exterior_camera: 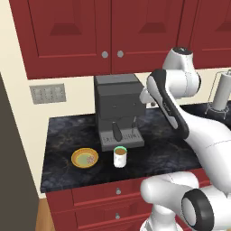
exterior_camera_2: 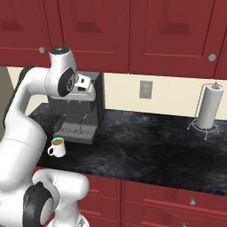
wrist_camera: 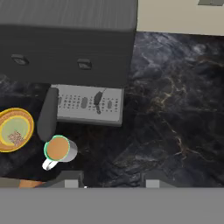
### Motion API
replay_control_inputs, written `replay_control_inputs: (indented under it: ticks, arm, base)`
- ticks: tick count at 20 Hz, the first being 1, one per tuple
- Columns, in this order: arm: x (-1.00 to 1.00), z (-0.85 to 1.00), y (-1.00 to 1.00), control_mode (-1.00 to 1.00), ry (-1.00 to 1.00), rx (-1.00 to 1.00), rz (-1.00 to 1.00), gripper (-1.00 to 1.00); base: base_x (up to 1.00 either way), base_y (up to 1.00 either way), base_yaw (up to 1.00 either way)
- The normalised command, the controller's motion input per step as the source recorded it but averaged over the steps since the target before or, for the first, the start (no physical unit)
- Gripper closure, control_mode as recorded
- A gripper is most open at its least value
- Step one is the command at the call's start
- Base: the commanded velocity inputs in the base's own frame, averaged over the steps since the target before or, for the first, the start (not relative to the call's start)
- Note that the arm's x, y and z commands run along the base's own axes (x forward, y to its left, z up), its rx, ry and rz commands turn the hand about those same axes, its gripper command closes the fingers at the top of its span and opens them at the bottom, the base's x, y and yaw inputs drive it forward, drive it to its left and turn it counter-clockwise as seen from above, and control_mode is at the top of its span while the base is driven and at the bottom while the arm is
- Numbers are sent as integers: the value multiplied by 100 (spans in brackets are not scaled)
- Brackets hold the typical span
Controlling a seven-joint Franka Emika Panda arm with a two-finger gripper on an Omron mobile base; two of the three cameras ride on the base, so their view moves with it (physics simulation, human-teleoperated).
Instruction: Take a sugar cube from the saucer and place it inside the coffee. Then, grab milk from the fridge and place it next to the coffee on the counter to sweeten the coffee.
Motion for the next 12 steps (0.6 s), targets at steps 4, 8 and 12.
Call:
replay_control_inputs:
  ticks: [4, 8, 12]
  arm:
    - [-34, -3, 12, -100, -3, -1, 0, -100]
    - [-52, -58, 98, -100, 6, -13, 0, -100]
    - [-37, -85, 100, -100, 10, -11, 0, -100]
  base:
    - [0, 0, 0]
    - [0, 0, 0]
    - [0, 0, 0]
